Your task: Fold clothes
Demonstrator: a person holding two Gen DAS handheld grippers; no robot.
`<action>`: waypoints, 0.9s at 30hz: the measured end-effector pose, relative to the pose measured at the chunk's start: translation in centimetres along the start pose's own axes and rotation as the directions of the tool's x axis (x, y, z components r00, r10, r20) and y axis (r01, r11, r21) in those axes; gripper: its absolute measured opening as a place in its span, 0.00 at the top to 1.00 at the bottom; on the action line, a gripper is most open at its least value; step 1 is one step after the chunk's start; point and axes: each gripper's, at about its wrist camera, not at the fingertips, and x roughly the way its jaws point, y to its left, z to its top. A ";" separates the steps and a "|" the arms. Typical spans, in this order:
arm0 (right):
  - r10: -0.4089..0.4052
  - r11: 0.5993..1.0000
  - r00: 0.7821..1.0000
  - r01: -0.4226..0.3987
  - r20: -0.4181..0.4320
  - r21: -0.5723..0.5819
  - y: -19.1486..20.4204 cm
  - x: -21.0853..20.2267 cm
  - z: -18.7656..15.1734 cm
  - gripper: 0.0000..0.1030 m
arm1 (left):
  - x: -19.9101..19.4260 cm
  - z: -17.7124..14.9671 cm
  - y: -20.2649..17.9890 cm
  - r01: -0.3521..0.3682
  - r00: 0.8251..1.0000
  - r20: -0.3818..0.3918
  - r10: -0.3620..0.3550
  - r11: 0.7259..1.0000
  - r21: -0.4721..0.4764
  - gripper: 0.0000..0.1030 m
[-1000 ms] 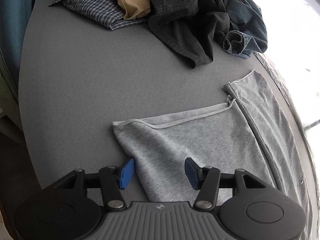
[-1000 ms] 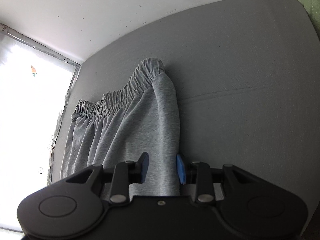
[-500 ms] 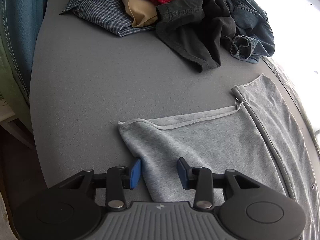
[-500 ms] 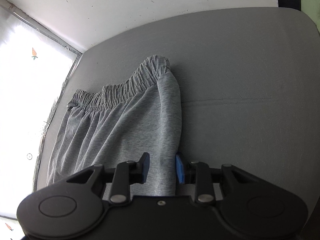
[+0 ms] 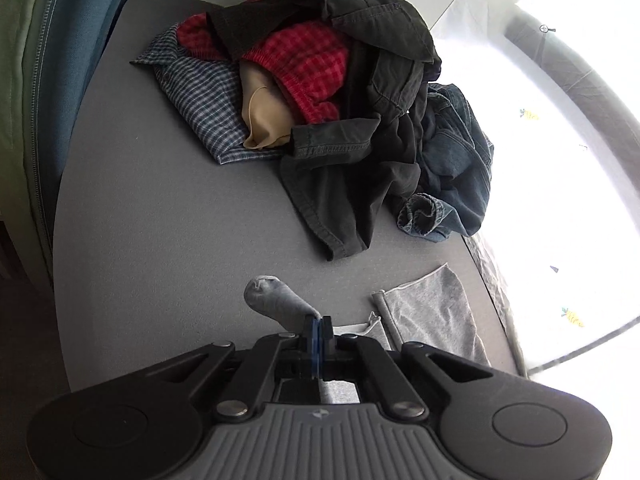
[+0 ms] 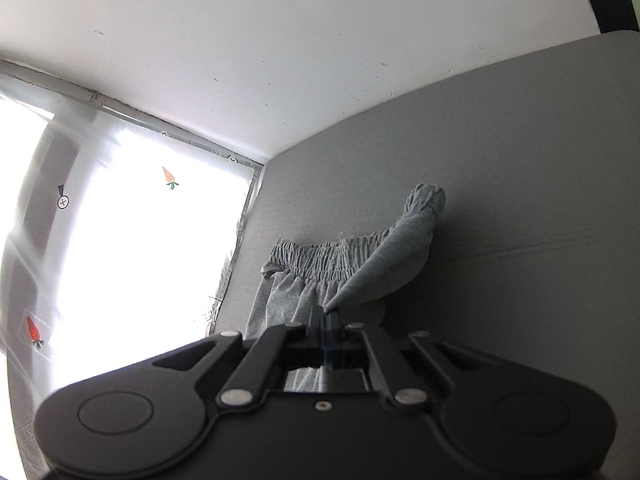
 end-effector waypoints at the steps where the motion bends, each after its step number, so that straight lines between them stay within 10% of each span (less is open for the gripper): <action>1: 0.004 1.000 1.000 -0.004 0.006 -0.002 0.1 -0.4 0.1 0.99 | -0.5 0.1 -0.4 -0.006 1.000 0.016 0.006 1.000 0.020 1.00; 12: 0.018 1.000 0.997 -0.016 0.077 -0.020 2.0 -2.5 0.6 0.99 | 1.0 0.7 -4.7 -0.026 0.998 0.059 0.018 0.992 0.127 1.00; 27: 0.002 0.981 0.998 0.011 0.064 -0.195 14.8 12.3 1.5 0.99 | 14.3 3.8 -19.0 0.059 0.994 0.075 -0.074 0.981 0.187 1.00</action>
